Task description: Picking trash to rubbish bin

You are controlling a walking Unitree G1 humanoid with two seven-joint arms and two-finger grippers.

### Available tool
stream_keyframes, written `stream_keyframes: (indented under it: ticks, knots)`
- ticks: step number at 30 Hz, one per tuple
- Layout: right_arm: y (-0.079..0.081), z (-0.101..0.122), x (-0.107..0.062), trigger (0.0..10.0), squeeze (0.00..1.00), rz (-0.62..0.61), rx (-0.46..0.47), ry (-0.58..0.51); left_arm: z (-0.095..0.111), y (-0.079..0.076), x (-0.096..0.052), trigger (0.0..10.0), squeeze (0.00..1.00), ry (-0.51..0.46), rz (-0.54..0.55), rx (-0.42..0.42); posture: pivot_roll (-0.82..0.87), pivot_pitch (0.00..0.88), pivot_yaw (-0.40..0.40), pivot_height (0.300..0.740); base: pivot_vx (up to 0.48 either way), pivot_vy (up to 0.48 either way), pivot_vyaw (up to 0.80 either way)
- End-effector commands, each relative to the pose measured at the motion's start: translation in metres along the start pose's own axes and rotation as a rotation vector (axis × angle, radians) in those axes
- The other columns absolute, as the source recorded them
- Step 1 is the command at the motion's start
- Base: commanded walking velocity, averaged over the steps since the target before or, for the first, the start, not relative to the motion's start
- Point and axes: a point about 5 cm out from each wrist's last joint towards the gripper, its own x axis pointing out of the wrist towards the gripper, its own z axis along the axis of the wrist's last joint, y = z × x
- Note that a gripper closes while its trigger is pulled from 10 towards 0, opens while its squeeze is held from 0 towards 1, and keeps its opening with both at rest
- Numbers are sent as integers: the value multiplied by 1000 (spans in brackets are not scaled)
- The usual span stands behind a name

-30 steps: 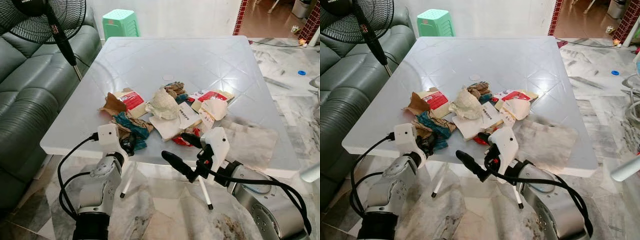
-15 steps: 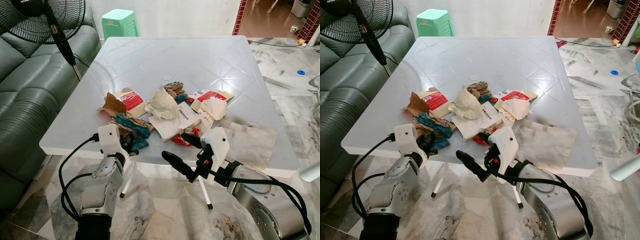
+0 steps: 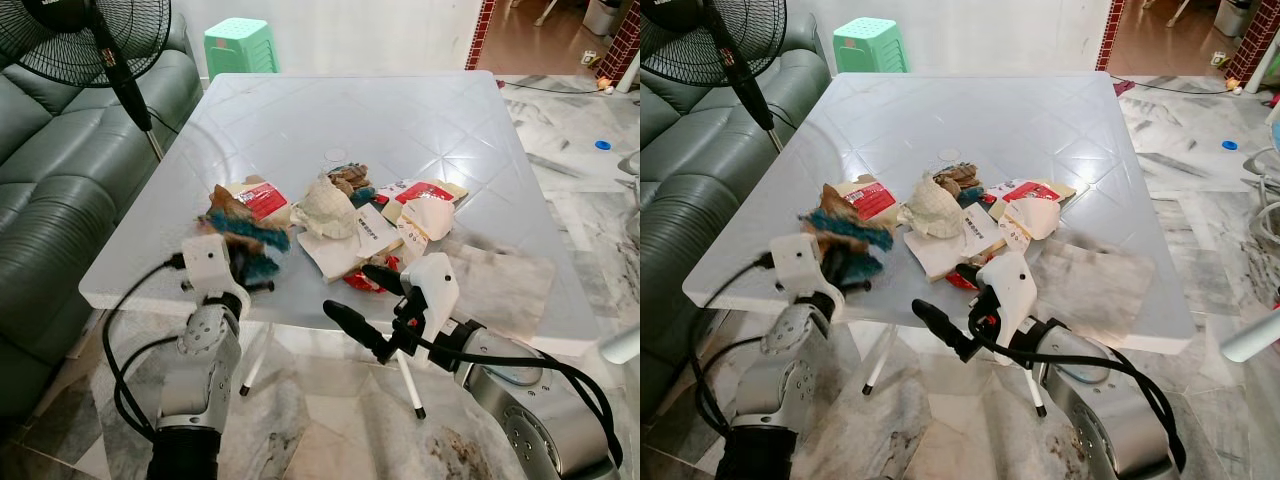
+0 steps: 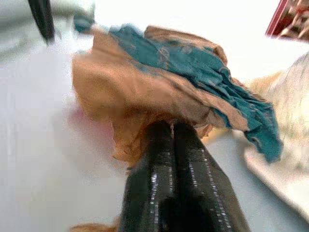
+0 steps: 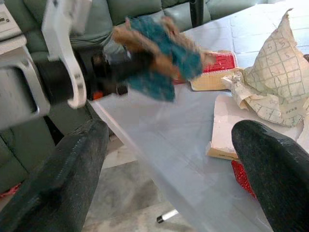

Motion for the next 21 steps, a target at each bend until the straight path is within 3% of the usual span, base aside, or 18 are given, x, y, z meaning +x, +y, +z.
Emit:
stream_keyframes:
  ticks: [1, 9, 11, 21]
  knots:
    - [-2, 2, 1, 10000, 0, -4, -1, -11, 5, -1, 0, 0, 0, -29, -1, 19, -77, 53, 43, 740, 0, 0, 0]
    - [-2, 2, 2, 10000, 0, -22, -3, -18, 25, -9, -5, 0, 0, -205, -40, 169, -78, 54, 46, 740, 0, 0, 0]
    - [-9, 5, 4, 10000, 0, -90, -25, -48, 27, -8, -7, 0, 0, -236, -30, 246, -72, 53, 46, 740, 0, 0, 0]
    - [-33, 18, 10, 10000, 0, -253, -73, -116, 18, 6, -20, 0, 0, -217, -6, 271, -54, 55, 45, 740, 0, 0, 0]
